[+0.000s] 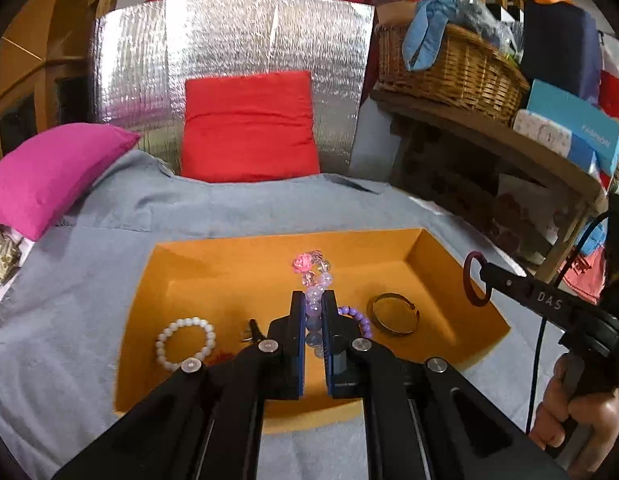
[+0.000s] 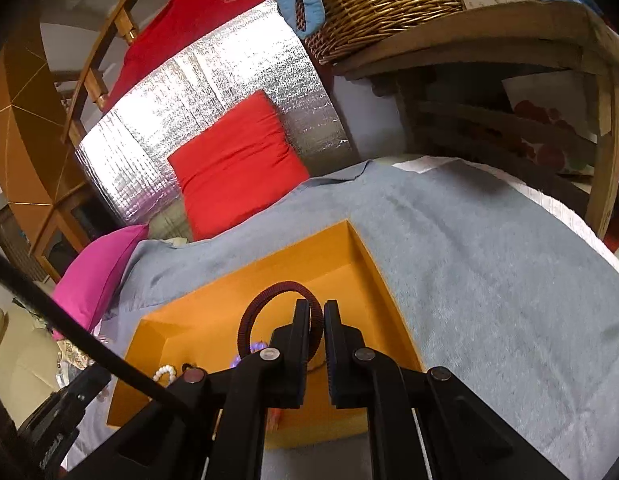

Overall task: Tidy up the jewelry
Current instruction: 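Lower the pink bracelet and dark red bangle into the orange box and open both tools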

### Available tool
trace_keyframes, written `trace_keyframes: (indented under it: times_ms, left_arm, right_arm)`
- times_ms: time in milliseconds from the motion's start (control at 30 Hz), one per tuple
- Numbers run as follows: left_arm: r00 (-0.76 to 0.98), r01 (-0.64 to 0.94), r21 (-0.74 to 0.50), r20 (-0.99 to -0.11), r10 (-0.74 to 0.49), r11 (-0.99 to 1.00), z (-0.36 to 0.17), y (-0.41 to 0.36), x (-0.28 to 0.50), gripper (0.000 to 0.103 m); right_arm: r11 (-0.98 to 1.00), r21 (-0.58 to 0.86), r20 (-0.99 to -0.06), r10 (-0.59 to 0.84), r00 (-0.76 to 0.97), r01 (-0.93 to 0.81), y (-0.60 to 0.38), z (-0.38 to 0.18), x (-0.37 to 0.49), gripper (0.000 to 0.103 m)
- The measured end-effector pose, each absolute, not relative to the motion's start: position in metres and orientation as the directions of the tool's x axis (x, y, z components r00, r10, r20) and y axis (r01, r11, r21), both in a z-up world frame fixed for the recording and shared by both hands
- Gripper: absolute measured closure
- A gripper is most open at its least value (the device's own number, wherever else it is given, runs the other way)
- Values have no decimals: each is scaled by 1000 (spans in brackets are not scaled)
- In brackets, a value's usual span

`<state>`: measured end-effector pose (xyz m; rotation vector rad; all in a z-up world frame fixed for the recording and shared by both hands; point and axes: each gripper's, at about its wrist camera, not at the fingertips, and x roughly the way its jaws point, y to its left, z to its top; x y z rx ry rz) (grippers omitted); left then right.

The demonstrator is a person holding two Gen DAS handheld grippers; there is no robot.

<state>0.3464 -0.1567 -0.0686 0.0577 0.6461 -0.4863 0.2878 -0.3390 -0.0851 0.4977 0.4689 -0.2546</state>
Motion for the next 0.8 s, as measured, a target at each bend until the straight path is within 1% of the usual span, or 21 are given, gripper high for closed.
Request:
trace_keyframes:
  times_ms: [100,267,367,800]
  left_arm:
    - [663,457,-109,-619,-420,883,-81,-169,355,95]
    - [644,465,-74,-656,-394,882,-99,-183,360,95]
    - [630,450,-74,-680,-376,890,-106,-182,365,95]
    - [644,440,-39,-683,-345,897,-106,-182,361,95]
  right_arm:
    - [849,393,-505,-122,854,354,-343,-89,296,95]
    - [836,391,-549,-125,826,386,-351,-100,309,95]
    - [836,383,-563,-126,817,393,-352,-107,312,95]
    - [845,363,-587,-121,800,394,-345,-117,314,95]
